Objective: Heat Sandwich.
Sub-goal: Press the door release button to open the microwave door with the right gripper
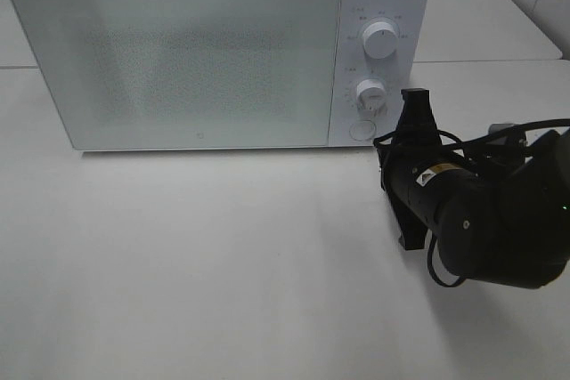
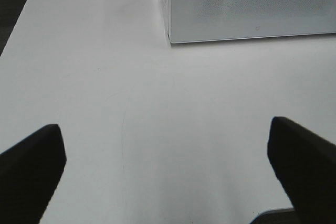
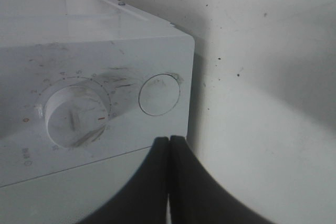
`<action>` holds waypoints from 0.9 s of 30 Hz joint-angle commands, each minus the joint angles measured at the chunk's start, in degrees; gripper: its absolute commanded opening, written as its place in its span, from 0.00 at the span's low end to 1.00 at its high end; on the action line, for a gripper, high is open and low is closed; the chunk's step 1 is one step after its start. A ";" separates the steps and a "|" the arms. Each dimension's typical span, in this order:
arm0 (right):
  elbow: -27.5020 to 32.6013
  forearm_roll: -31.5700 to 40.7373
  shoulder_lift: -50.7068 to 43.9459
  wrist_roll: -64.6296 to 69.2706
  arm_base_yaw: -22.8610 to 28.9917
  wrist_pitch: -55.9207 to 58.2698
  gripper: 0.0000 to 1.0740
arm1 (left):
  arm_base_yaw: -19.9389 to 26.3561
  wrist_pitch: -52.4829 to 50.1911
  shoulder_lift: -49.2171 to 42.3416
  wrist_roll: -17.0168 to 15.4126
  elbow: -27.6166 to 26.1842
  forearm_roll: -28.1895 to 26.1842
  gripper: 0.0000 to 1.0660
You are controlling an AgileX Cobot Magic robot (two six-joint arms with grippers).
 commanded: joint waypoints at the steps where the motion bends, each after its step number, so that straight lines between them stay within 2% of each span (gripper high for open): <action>1: -2.18 -2.98 1.32 0.86 -1.78 1.32 0.00 | 0.23 -0.92 -1.49 -0.23 0.17 0.00 0.95; 8: -5.73 -5.04 3.90 2.18 -4.58 3.04 0.00 | 0.23 -0.92 -1.49 -0.23 0.17 0.00 0.95; 12: -9.74 -7.05 6.70 3.09 -6.65 4.64 0.00 | 0.23 -0.92 -1.49 -0.23 0.17 0.00 0.95; 27: -15.93 -7.33 11.92 3.55 -8.25 6.13 0.01 | 0.23 -0.92 -1.49 -0.23 0.17 0.00 0.95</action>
